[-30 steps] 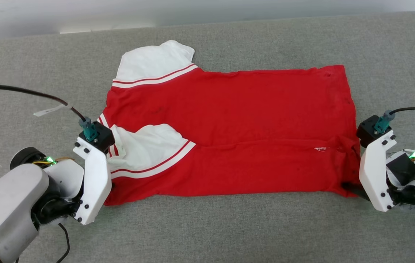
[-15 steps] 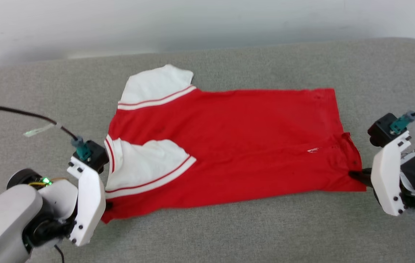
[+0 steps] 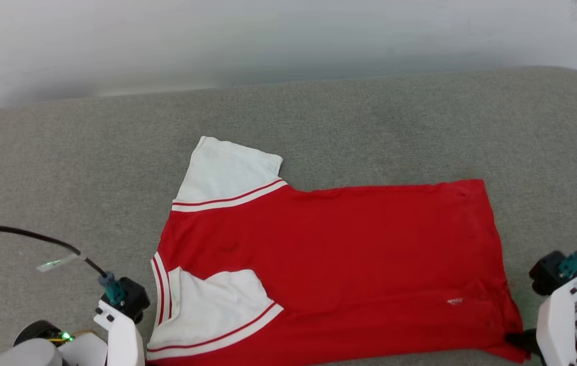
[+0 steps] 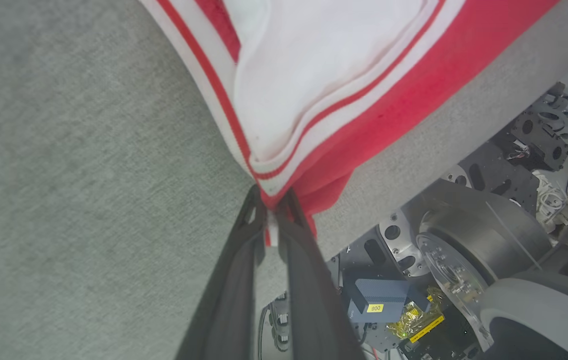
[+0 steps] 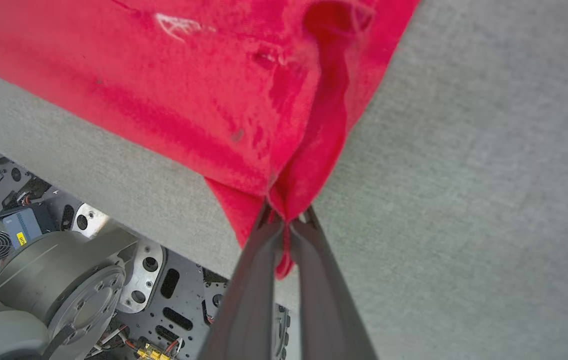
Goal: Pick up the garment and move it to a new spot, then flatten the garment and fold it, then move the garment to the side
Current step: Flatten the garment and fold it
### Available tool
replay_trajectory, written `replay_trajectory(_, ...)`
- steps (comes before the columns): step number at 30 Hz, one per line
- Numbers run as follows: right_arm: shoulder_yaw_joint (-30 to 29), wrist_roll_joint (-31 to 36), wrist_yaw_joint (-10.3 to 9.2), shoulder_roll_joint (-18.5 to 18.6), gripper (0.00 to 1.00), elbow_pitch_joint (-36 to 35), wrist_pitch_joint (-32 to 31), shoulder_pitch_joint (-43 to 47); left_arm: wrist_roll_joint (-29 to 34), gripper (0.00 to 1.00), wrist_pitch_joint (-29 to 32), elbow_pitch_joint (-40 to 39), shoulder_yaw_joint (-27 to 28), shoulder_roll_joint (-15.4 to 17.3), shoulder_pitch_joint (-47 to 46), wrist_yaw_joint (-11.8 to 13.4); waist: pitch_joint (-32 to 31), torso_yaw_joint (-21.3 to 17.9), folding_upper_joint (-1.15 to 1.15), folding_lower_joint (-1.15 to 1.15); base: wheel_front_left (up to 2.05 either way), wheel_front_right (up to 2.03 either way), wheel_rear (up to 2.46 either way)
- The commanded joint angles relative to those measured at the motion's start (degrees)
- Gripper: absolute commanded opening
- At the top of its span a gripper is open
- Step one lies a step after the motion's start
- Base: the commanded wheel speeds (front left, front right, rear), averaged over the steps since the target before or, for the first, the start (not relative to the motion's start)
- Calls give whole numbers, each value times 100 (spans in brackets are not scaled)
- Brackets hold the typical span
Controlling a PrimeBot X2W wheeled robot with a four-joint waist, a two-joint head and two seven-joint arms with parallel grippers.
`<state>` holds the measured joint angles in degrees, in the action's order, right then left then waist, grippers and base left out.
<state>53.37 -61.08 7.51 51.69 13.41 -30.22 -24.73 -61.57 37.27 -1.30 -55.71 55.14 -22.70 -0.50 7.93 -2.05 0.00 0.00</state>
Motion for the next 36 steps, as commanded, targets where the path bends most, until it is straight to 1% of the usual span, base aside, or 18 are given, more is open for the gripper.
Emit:
replay_trajectory(1, -27, 68, -4, -82, 0, 111, 14, 129, 13, 0, -14, 64, -43, -25, 116, 22, 19, -4, 0, 0, 0, 0, 0)
replay_trajectory(5, -68, 164, -5, -240, 0, 312, 49, 238, 27, 0, -79, 207, -67, -101, 161, 41, 25, -3, 0, 0, 0, 0, 0)
replay_trajectory(6, -93, 220, -5, -274, 17, 365, 72, 258, 69, 43, -125, 246, -60, -104, 148, 55, 17, 0, 0, 0, 0, 0, 0)
replay_trajectory(7, -132, 313, -7, -296, 48, 389, 145, 239, 72, 100, -177, 267, -26, -120, 103, 46, 1, 4, 0, 0, 0, 0, 0)
replay_trajectory(8, -180, 370, -7, -313, 100, 383, 218, 219, 77, 100, -243, 268, 24, -132, 40, 35, -23, 12, 0, 0, 0, 0, 0)
replay_trajectory(13, -590, 821, -5, -263, 100, 108, 857, 56, 67, 100, -468, 58, 372, 72, -263, 85, -136, 14, 0, 0, 0, 0, 0)
replay_trajectory(16, -1011, 1158, -4, -370, 100, -106, 1346, -37, 187, 100, -773, -8, 658, 160, -555, 84, -130, -31, 0, 0, 0, 0, 0)
replay_trajectory(18, -1379, 1475, -4, -484, 100, -199, 1781, -64, 358, 100, -987, 9, 795, 199, -724, 131, -97, -72, 0, 0, 0, 0, 0)
replay_trajectory(20, -1840, 1881, -4, -724, 100, -236, 2286, -56, 508, 100, -1205, 85, 945, 142, -910, 253, -33, -127, 0, 0, 0, 0, 0)
replay_trajectory(23, -2491, 2497, -6, -1152, 100, -364, 2922, 160, 674, 100, -1401, 252, 1110, 28, -1220, 358, 100, -211, 0, 0, 0, 0, 0)
replay_trajectory(27, -3420, 3340, -4, -1816, 100, -642, 3597, 558, 840, 100, -1575, 561, 1275, -190, -1686, 417, 328, -324, 0, 0, 0, 0, 0)
replay_trajectory(29, -3787, 3691, -4, -2154, 100, -849, 3800, 848, 891, 100, -1560, 759, 1314, -302, -1944, 375, 462, -374, 0, 0, 0, 0, 0)
replay_trajectory(32, -4278, 4138, -4, -2637, 100, -1209, 4024, 1231, 870, 100, -1376, 1006, 1326, -459, -2336, 244, 692, -463, 0, 0, 0, 0, 0)
replay_trajectory(34, -4472, 4407, -4, -2894, 100, -1454, 4113, 1454, 930, 100, -1206, 1125, 1333, -509, -2676, 176, 886, -529, 0, 0, 0, 0, 0)
replay_trajectory(36, -4569, 4541, -4, -3101, 100, -1707, 4188, 1612, 878, 100, -906, 1251, 1299, -595, -2970, 74, 1100, -581, 0, 0, 0, 0, 0)
